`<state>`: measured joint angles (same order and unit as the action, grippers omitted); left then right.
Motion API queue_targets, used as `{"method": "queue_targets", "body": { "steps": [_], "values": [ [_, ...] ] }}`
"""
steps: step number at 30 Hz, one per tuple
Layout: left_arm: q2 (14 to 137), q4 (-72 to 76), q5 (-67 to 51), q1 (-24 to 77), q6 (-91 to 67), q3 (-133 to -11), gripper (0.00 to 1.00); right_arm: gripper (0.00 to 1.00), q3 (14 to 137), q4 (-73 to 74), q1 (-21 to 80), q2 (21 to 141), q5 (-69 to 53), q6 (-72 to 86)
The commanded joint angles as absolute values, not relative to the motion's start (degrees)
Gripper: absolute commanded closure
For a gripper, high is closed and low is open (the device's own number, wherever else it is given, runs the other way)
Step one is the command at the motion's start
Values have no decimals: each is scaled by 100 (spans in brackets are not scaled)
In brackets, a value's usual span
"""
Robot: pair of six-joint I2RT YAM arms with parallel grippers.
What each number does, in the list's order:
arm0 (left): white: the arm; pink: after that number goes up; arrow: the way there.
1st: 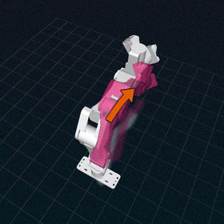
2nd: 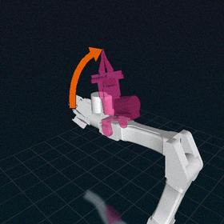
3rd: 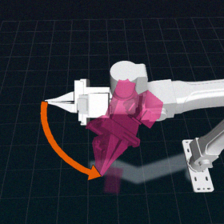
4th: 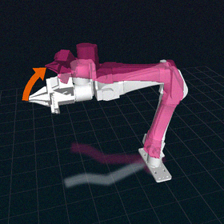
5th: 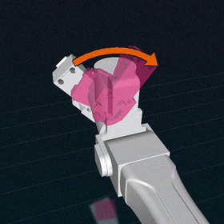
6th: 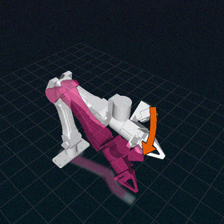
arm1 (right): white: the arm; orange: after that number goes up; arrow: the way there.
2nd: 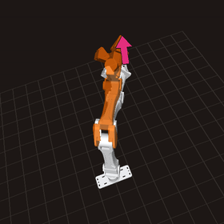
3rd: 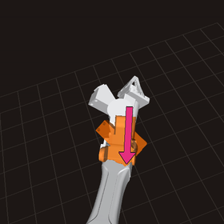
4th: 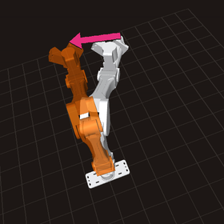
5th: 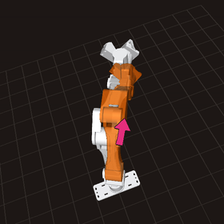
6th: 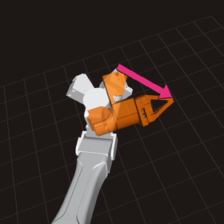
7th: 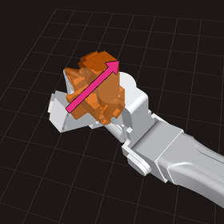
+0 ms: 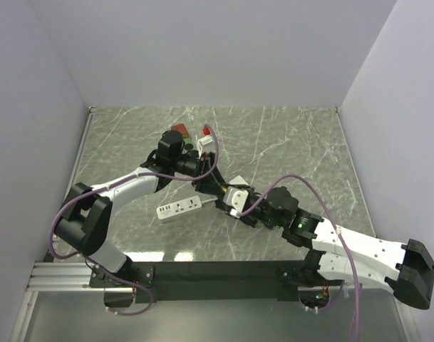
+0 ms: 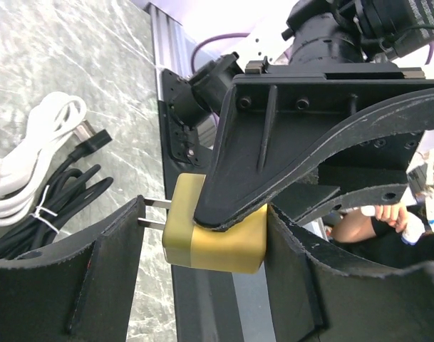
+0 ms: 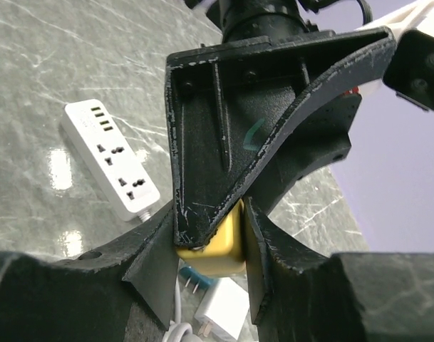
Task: Insert the plug
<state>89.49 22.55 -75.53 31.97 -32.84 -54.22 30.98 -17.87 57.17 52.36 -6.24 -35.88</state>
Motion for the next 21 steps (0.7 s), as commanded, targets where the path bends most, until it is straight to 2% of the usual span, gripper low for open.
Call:
{"method": "queue_targets", "body": {
  "steps": [1, 2, 3, 4, 5, 6, 15, 21],
  "values": [
    [8508, 2524, -7560, 3279, -3112, -5431, 57, 98, 3445, -1784, 5739, 5484, -10, -3288],
    [8430, 2409, -7463, 3244, -2955, -5449, 54, 100, 3471, -1819, 5739, 5510, 139, -3235],
    [8394, 2347, -7244, 3182, -2918, -5449, 44, 100, 3524, -1828, 5739, 5572, 280, -3165],
    [8341, 2312, -7042, 3138, -2935, -5406, 31, 100, 3542, -1837, 5739, 5581, 534, -3068],
    [8263, 2277, -6875, 3051, -2883, -5379, 11, 100, 3551, -1933, 5731, 5572, 649, -2998],
    [8244, 2250, -6586, 3015, -2857, -5353, 1, 100, 3568, -1942, 5739, 5511, 711, -2867],
    [8394, 2128, -5547, 2716, -2822, -5309, 0, 100, 3480, -2048, 5713, 4948, 887, -2295],
    [7964, 2520, -4028, 2224, -2830, -4835, 0, 100, 3770, -2083, 5581, 5307, 1090, -1698]
  ]
}}
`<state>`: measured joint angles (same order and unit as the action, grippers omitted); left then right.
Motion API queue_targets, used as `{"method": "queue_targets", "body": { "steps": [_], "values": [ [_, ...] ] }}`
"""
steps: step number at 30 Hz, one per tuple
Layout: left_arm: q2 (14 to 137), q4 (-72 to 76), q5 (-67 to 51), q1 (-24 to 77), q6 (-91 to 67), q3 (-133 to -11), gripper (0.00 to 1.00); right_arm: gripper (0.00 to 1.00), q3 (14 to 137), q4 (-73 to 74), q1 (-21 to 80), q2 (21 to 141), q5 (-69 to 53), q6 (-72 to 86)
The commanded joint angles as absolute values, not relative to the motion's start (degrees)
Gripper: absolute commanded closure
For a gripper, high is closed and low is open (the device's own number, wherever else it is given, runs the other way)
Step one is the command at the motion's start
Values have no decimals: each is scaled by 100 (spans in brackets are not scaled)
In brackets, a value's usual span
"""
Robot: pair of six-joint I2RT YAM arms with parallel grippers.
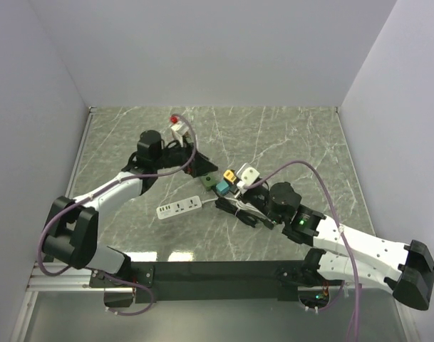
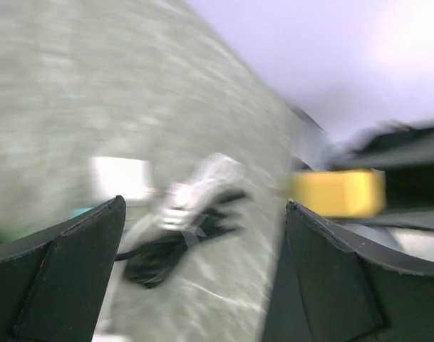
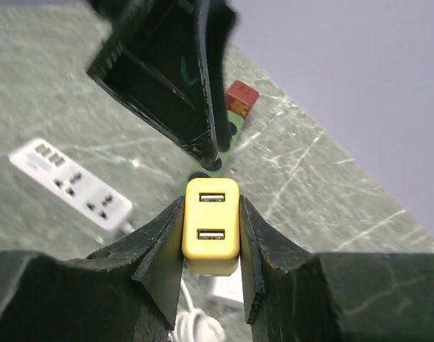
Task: Insert the plug
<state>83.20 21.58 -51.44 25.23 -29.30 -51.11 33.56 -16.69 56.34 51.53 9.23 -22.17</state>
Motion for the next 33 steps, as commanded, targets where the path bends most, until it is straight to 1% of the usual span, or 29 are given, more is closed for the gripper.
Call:
{"method": "queue_targets", "body": {
  "steps": [1, 2, 5, 9, 13, 17, 23, 28, 33],
  "values": [
    [7841, 2670, -3756, 2171, -2830, -4573, 1, 100, 3805, -2135, 5546, 5396, 1159, -1583],
    [7622, 2785, -3022, 2136, -2795, -4440, 1, 100, 3858, -2275, 5502, 5492, 1186, -1460],
    [7418, 2909, -1938, 2136, -2664, -4210, 0, 100, 3920, -2608, 5213, 5983, 1046, -959],
    [7707, 2988, -1268, 2127, -2628, -4245, 1, 100, 3885, -3101, 4756, 6406, 529, -213],
    [8042, 3225, -863, 2057, -2680, -4237, 1, 100, 3946, -3480, 4597, 6960, 159, -9],
    [8182, 3480, -800, 1855, -2690, -4210, 0, 100, 4227, -3708, 4474, 7697, 18, 298],
    [8507, 3699, -931, 1600, -2768, -4157, 1, 100, 4324, -4033, 4465, 8243, -141, 562],
    [8990, 3832, -1160, 1538, -2865, -4402, 0, 100, 4535, -4210, 4176, 8736, -587, 826],
    [9202, 3850, -1038, 1538, -2874, -4474, 0, 100, 4798, -4298, 4034, 9219, -694, 905]
  ]
}}
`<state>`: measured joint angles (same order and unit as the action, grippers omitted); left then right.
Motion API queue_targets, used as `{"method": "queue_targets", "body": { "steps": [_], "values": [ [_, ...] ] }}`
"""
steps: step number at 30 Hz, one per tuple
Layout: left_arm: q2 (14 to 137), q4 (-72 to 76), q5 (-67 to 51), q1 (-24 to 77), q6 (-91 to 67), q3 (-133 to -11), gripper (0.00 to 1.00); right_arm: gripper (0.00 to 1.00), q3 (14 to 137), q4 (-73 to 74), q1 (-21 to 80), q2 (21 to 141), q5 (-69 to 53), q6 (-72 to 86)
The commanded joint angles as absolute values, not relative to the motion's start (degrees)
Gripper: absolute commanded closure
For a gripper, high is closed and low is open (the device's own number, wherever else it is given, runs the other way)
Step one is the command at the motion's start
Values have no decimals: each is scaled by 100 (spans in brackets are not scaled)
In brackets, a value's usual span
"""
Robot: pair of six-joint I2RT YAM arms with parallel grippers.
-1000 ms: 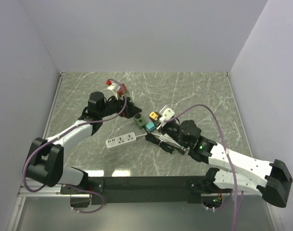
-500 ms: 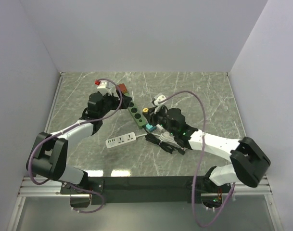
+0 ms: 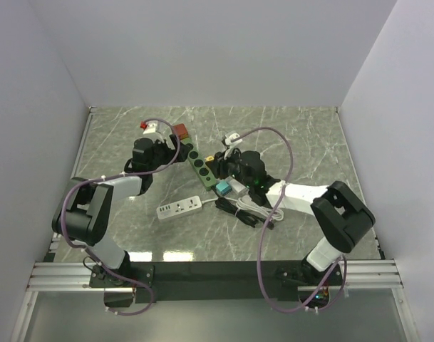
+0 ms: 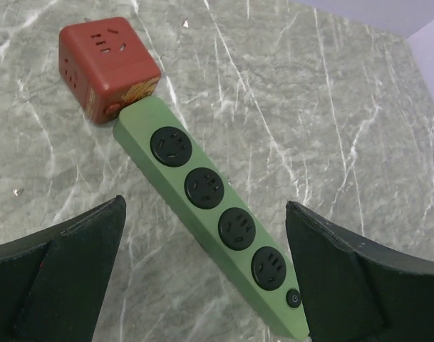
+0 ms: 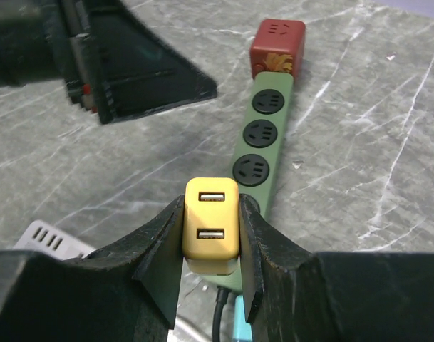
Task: Insert the plug
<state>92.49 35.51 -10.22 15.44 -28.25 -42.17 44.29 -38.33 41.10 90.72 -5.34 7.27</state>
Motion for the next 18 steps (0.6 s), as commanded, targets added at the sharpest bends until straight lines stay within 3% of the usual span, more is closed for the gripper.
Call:
{"method": "queue_targets", "body": {
  "steps": [1, 18],
  "values": [
    [9202, 3850, -1011, 1538, -2865, -4465, 1, 100, 4860, -4280, 4025, 9298, -712, 914],
    [9026, 3718, -897, 1529, -2830, -4421, 1, 100, 5914, -3754, 3946, 10599, -361, 1204]
  ]
}}
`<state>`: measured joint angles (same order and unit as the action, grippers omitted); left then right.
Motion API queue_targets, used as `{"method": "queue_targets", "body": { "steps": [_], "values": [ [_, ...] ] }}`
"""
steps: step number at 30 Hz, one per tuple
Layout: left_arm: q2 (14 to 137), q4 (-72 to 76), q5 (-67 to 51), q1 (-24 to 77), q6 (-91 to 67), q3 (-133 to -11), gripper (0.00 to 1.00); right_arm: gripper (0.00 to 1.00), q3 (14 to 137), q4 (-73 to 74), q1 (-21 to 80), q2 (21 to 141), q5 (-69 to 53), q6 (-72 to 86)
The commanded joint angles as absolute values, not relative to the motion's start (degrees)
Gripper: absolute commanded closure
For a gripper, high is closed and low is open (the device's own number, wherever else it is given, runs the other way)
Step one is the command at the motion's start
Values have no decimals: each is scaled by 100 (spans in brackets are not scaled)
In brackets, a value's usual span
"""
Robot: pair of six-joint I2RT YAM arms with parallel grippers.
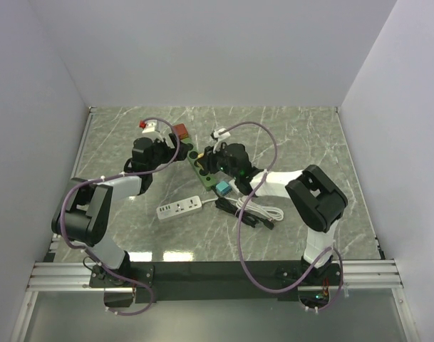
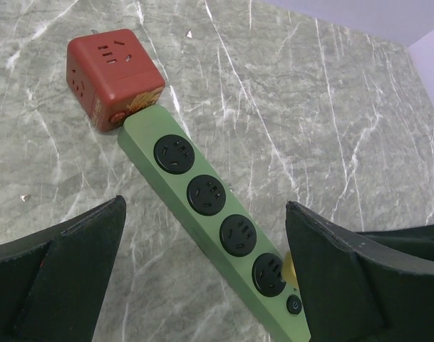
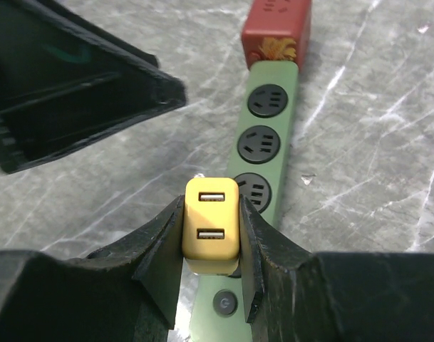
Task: Insert the plug
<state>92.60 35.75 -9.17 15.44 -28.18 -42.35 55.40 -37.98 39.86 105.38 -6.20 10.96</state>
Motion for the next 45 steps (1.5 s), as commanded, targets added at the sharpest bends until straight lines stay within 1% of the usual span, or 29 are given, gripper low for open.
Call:
{"method": "queue_targets", "body": {
  "steps": [1, 6, 13, 21, 29, 36, 45],
  "values": [
    [9026, 3657, -896, 1529, -2830, -4456, 1, 100, 5950, -3683, 3946, 10617, -299, 1213],
    [9079, 3656, -923, 1529, -2874, -4500, 1, 100, 6056, -3340, 3929, 10705, -53, 1336],
    [9281, 3630, -984, 1529, -2918, -4597, 1, 100, 6020, -3270, 3929, 10810, -18, 1450],
    [9185, 3586, -932, 1529, -2909, -4561, 0, 100, 6012, -3208, 3929, 10907, -9, 1512],
    [9202, 3647, -958, 1529, -2918, -4535, 1, 100, 5731, -3374, 4016, 10784, 597, 1459],
    [9377, 3621, -923, 1529, -2944, -4640, 0, 100, 5731, -3533, 4096, 10899, 641, 1477],
    [9790, 3419, -677, 1556, -3023, -4930, 1, 100, 5441, -3876, 4263, 10547, 967, 1345]
  ]
}}
